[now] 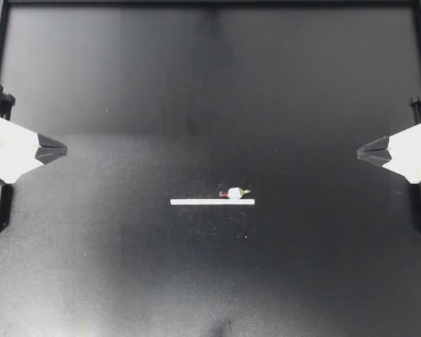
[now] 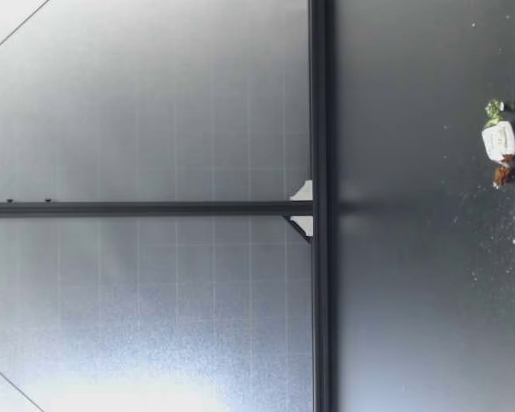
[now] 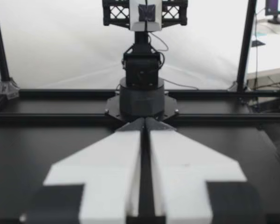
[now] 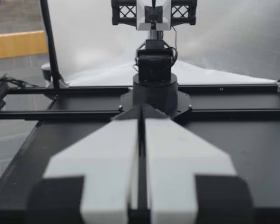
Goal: Pick up the candy and unwrap it.
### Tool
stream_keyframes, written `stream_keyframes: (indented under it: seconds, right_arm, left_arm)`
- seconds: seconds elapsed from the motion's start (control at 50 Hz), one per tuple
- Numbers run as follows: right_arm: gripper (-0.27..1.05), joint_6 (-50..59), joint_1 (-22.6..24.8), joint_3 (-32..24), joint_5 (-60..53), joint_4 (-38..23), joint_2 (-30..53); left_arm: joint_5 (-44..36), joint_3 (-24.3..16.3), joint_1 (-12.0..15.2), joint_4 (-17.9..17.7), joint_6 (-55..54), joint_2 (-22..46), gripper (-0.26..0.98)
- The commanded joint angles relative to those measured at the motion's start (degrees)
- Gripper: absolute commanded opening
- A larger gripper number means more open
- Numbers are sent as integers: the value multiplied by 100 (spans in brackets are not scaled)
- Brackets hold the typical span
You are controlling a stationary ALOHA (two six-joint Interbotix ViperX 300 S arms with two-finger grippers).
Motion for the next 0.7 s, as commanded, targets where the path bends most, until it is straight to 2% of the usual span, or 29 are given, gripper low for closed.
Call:
stream_keyframes:
  seconds: [0.0, 0.16, 0.36, 0.52, 0.68]
  right_arm:
    - [-12, -26, 53, -35, -88, -18, 62]
    - [-12, -44, 53, -114, -123, -26, 422]
    - [-12, -35, -62, -598, 26, -26, 1573]
    - [-11, -35, -308, -1081, 756, -26, 2725]
    - [-3, -44, -483, -1714, 1758, -44, 3858]
  left_arm:
    - [-149, -53, -18, 0, 9, 44, -10]
    - [-360, 62, -18, 0, 35, 62, -11]
    - [-457, 193, -18, 0, 123, 141, -11]
    - [-457, 167, -18, 0, 123, 255, -11]
    - [-457, 158, -18, 0, 123, 290, -11]
